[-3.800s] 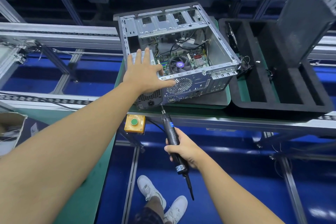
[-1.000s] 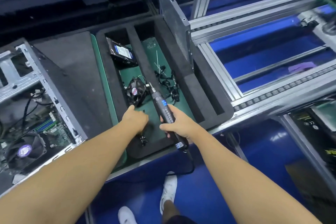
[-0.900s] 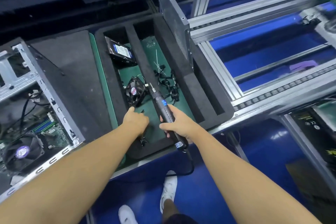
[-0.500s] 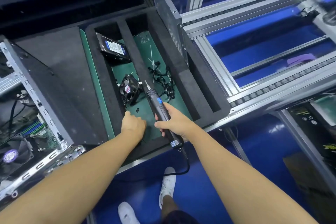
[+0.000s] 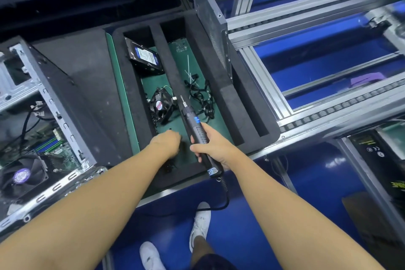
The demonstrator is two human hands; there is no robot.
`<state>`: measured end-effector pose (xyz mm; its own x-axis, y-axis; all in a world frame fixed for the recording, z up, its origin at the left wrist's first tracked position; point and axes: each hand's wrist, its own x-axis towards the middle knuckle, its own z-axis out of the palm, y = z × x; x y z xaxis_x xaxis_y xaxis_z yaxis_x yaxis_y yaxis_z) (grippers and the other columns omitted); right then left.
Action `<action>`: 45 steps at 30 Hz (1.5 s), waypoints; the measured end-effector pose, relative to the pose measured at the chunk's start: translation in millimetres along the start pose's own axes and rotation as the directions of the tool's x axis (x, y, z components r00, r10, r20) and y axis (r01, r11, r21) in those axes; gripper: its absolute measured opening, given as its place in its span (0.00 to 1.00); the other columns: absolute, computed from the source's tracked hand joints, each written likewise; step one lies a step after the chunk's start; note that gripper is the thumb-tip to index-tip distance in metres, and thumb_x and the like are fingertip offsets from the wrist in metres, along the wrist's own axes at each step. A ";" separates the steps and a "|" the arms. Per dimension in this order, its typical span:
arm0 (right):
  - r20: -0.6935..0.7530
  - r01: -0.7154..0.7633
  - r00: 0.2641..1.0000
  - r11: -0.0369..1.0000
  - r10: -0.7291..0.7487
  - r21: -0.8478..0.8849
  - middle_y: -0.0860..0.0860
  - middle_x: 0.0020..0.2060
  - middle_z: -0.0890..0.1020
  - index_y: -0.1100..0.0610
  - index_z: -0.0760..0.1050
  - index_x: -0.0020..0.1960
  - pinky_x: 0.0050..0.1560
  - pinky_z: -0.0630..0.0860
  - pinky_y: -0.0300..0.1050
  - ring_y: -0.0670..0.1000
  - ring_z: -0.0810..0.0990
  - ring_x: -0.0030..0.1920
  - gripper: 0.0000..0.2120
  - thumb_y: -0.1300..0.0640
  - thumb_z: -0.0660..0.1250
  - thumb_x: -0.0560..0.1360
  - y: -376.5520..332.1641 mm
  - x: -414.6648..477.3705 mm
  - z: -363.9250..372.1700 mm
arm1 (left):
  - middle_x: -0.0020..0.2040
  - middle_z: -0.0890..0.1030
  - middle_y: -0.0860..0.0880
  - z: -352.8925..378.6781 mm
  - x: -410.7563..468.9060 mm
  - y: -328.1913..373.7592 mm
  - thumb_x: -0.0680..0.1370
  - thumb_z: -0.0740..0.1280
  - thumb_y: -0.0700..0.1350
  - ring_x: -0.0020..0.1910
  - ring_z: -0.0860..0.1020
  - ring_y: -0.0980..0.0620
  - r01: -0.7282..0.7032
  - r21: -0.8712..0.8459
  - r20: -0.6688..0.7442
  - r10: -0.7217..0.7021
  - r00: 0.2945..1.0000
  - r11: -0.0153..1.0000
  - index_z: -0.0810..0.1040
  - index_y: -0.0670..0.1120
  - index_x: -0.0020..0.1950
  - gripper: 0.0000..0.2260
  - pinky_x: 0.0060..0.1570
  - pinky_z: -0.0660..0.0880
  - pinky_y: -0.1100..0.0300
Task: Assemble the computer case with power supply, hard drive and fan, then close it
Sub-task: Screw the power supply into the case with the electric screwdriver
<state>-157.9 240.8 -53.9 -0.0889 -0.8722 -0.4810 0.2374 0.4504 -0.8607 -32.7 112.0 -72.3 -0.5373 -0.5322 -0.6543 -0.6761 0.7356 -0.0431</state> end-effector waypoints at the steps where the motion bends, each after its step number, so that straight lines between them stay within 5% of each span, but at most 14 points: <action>1: -0.006 0.001 1.000 1.000 -0.001 0.001 0.50 0.45 0.79 0.55 0.72 0.61 0.40 0.80 0.48 0.49 0.78 0.36 0.19 0.66 0.72 0.74 -0.9 0.1 1.5 | 0.52 0.81 0.44 -11.7 -2.3 -3.2 0.78 0.65 0.42 0.53 0.80 0.43 0.010 -0.197 -0.027 -0.016 1.000 0.980 0.79 0.42 0.55 0.08 0.49 0.74 0.55; 5: -0.013 0.024 1.000 1.000 -0.023 0.019 0.50 0.44 0.78 0.56 0.72 0.61 0.38 0.80 0.49 0.50 0.78 0.36 0.19 0.66 0.73 0.74 -12.4 -2.0 10.9 | 0.33 0.81 0.49 -50.7 -22.7 -20.9 0.72 0.71 0.44 0.37 0.77 0.48 0.021 -0.753 -0.149 -0.202 0.968 0.658 0.76 0.45 0.35 0.07 0.36 0.73 0.61; 8: -0.004 0.074 0.997 0.996 -0.074 0.043 0.50 0.45 0.79 0.53 0.73 0.62 0.37 0.80 0.47 0.49 0.78 0.36 0.20 0.65 0.73 0.74 -30.8 -7.4 21.5 | 0.34 0.84 0.44 -66.9 -43.8 -26.2 0.72 0.71 0.37 0.37 0.84 0.45 -0.103 -0.968 -0.174 -0.317 0.933 0.227 0.77 0.44 0.35 0.07 0.40 0.82 0.55; 11: -0.005 0.141 0.990 0.987 -0.141 0.071 0.52 0.47 0.79 0.53 0.73 0.65 0.35 0.79 0.47 0.50 0.78 0.37 0.23 0.65 0.73 0.73 -50.3 -18.3 35.5 | 0.39 0.82 0.42 -82.5 -67.1 -28.0 0.75 0.70 0.32 0.33 0.83 0.50 -0.295 -0.932 -0.194 -0.394 0.898 -0.212 0.76 0.41 0.45 0.06 0.33 0.79 0.61; 15: 0.011 0.201 0.979 0.977 -0.202 0.070 0.52 0.47 0.80 0.59 0.70 0.68 0.34 0.77 0.47 0.52 0.77 0.37 0.27 0.66 0.73 0.71 -72.6 -39.0 63.9 | 0.41 0.81 0.45 -100.8 -108.0 -43.7 0.80 0.66 0.35 0.36 0.79 0.54 -0.430 -0.787 -0.258 -0.398 0.881 -0.442 0.80 0.39 0.50 0.03 0.37 0.79 0.65; 19: 0.104 0.267 0.959 0.964 -0.264 -0.016 0.54 0.46 0.78 0.63 0.71 0.62 0.33 0.77 0.46 0.52 0.76 0.36 0.20 0.67 0.72 0.72 -94.2 -60.2 114.0 | 0.40 0.78 0.48 -105.9 -160.2 -85.0 0.82 0.63 0.39 0.39 0.77 0.54 -0.443 -0.650 -0.245 -0.382 0.891 -0.617 0.78 0.41 0.51 0.04 0.42 0.79 0.62; 28: 0.283 0.289 0.923 0.956 -0.262 -0.058 0.52 0.47 0.79 0.60 0.71 0.61 0.32 0.77 0.45 0.51 0.77 0.34 0.19 0.68 0.71 0.72 -89.6 -111.5 248.2 | 0.48 0.85 0.46 -45.3 -268.3 -182.0 0.83 0.61 0.40 0.45 0.85 0.53 -0.478 -0.449 -0.431 -0.285 0.856 -0.755 0.77 0.38 0.58 0.08 0.42 0.81 0.61; 33: 0.342 0.267 0.909 0.963 -0.237 -0.044 0.53 0.47 0.79 0.59 0.71 0.61 0.31 0.76 0.45 0.51 0.77 0.34 0.19 0.69 0.71 0.72 -71.8 -131.7 303.4 | 0.49 0.86 0.44 3.3 -319.4 -221.0 0.83 0.60 0.39 0.50 0.84 0.52 -0.504 -0.435 -0.512 -0.255 0.820 -0.746 0.77 0.36 0.57 0.09 0.50 0.81 0.60; 39: 0.432 0.263 0.872 0.965 -0.231 -0.017 0.52 0.47 0.79 0.59 0.71 0.58 0.30 0.76 0.45 0.51 0.76 0.33 0.20 0.66 0.74 0.70 -51.5 -147.7 347.8 | 0.50 0.85 0.42 40.2 -361.9 -253.4 0.79 0.62 0.39 0.51 0.85 0.50 -0.526 -0.462 -0.557 -0.228 0.798 -0.714 0.76 0.37 0.57 0.09 0.47 0.81 0.60; 45: 0.472 0.226 0.861 0.974 -0.191 -0.019 0.54 0.49 0.78 0.59 0.71 0.65 0.31 0.77 0.45 0.52 0.77 0.36 0.25 0.67 0.74 0.71 -44.5 -156.5 369.5 | 0.56 0.84 0.39 63.0 -380.2 -277.4 0.75 0.66 0.39 0.57 0.83 0.45 -0.557 -0.502 -0.590 -0.208 0.780 -0.662 0.76 0.37 0.55 0.10 0.48 0.81 0.59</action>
<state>202.8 286.8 121.4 0.3347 -0.9267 -0.1708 0.1926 0.2447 -0.9503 390.9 136.6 140.9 -0.5758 -0.8157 -0.0554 0.4936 -0.4008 0.7718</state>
